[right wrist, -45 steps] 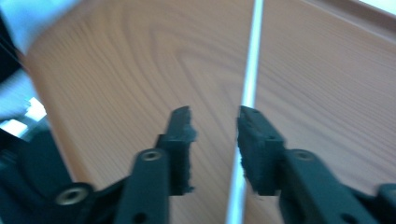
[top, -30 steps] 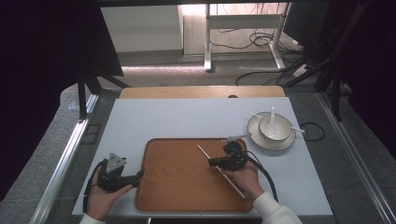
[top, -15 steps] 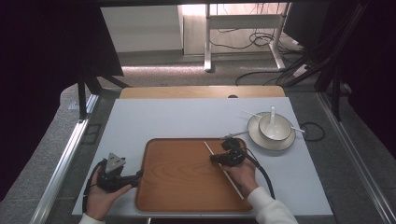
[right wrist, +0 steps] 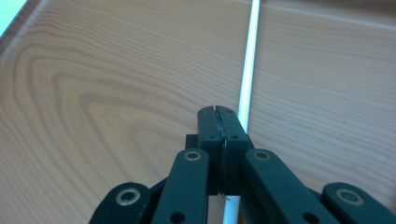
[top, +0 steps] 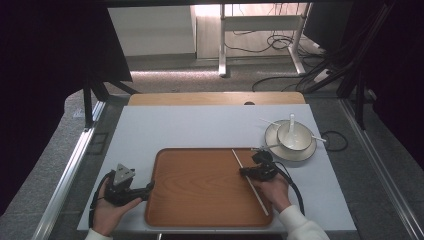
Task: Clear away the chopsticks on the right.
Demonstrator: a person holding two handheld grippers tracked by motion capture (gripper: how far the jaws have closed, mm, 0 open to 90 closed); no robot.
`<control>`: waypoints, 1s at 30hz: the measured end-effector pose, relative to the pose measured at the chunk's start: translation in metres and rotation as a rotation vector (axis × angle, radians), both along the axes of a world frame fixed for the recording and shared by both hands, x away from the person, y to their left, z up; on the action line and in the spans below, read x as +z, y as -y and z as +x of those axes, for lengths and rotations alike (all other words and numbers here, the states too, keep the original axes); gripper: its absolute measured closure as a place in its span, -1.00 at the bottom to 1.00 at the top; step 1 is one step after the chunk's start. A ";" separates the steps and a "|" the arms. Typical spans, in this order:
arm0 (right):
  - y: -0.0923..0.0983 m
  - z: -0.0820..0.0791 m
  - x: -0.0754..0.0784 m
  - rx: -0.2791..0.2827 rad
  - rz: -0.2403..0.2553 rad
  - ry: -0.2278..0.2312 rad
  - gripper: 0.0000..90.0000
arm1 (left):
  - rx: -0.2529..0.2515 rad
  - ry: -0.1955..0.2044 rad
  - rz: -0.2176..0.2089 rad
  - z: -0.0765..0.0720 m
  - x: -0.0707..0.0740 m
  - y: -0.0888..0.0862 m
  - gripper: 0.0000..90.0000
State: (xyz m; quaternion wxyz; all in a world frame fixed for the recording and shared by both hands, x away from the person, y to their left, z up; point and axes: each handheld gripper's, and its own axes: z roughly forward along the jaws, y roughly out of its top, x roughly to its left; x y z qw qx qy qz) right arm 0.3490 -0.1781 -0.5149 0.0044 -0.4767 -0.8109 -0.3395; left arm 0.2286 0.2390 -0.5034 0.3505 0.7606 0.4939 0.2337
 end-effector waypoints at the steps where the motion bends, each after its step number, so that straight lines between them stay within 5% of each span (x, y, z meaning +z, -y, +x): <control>1: 0.002 0.000 0.000 -0.005 0.001 0.000 1.00 | 0.000 0.000 0.000 0.000 0.000 0.000 -0.60; 20: 0.040 -0.007 0.000 -0.115 0.008 0.002 1.00 | -0.001 -0.001 0.000 0.001 0.000 0.000 -0.60; 30: 0.040 -0.009 0.004 -0.095 0.004 0.035 1.00 | 0.000 0.000 0.001 0.001 0.000 0.000 -0.60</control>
